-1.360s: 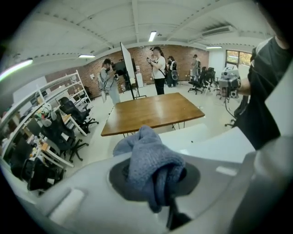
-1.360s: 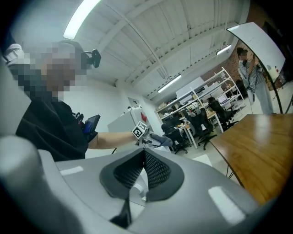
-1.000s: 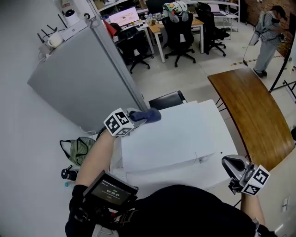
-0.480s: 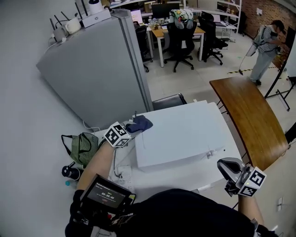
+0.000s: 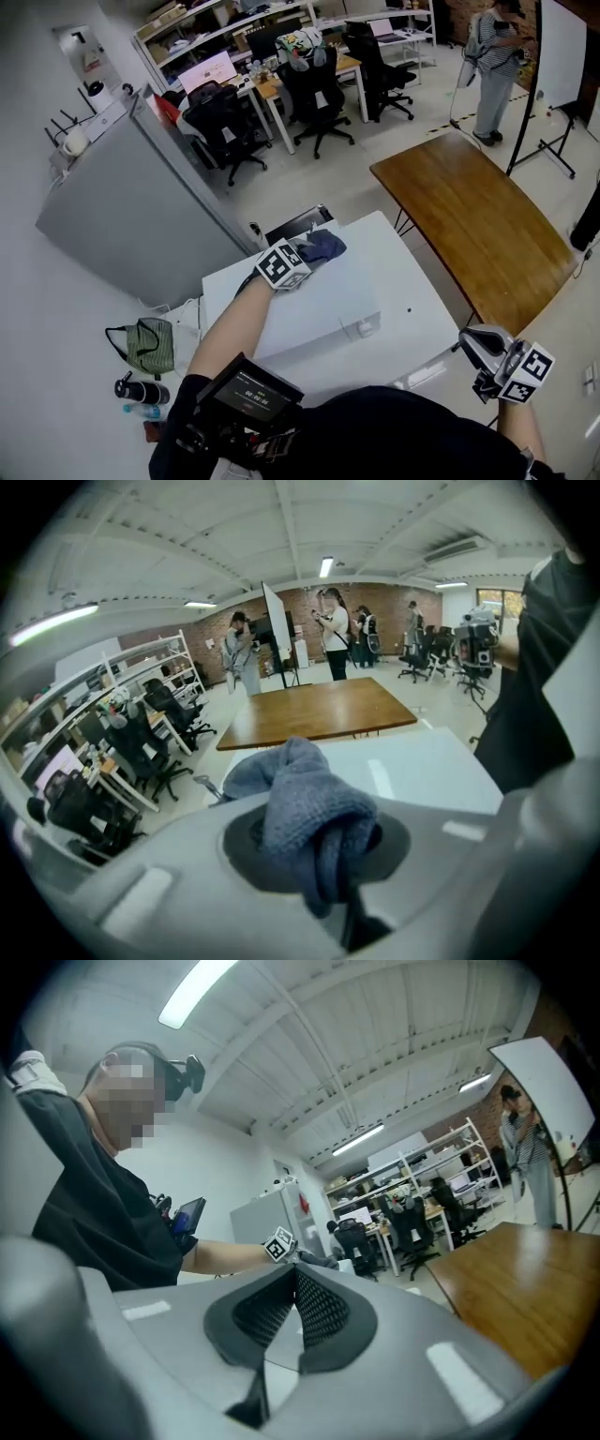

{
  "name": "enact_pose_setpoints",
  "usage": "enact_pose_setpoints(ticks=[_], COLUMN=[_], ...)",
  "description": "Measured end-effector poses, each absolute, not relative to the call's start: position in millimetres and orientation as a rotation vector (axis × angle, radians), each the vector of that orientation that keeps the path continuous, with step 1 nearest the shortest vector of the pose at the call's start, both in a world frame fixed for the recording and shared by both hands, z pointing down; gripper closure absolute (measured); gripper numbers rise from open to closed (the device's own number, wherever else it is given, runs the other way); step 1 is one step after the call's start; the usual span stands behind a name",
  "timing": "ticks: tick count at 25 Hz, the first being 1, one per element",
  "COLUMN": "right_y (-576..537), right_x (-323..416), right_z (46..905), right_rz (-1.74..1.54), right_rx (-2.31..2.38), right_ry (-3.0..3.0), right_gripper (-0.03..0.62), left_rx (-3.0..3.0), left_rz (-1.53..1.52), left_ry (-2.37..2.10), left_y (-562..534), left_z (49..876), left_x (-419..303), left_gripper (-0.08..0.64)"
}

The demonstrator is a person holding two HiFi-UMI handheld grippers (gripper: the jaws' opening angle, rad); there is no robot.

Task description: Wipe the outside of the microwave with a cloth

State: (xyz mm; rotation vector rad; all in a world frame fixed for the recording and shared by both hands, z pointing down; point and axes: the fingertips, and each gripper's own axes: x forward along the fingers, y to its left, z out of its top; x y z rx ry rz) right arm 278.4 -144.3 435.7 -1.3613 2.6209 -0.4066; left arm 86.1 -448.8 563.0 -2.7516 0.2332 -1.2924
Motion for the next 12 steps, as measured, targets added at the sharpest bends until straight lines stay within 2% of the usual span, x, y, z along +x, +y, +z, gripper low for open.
enact_pose_setpoints(ticks=[3, 6, 9, 12], right_y=[-126.3, -119.7, -128.1, -147.3], right_x=[314.4, 315.4, 290.7, 240.5], right_z=[443.6, 446.1, 439.1, 430.0], right_rz=[-0.430, -0.440, -0.412, -0.387], right_rx=[-1.458, -1.482, -1.438, -1.329], right_ry=[2.550, 2.529, 2.561, 2.639], right_gripper=[0.588, 0.588, 0.588, 0.588], left_rx=[-2.685, -2.641, -2.703, -2.743], left_rz=[-1.338, -1.338, -1.237, -1.160], left_ry=[0.143, 0.090, 0.116, 0.196], left_y=[-449.0, -445.7, -439.1, -429.4], left_z=[565.4, 560.1, 536.5, 511.1], left_x=[141.3, 155.9, 129.9, 53.8], left_gripper=[0.502, 0.502, 0.502, 0.502])
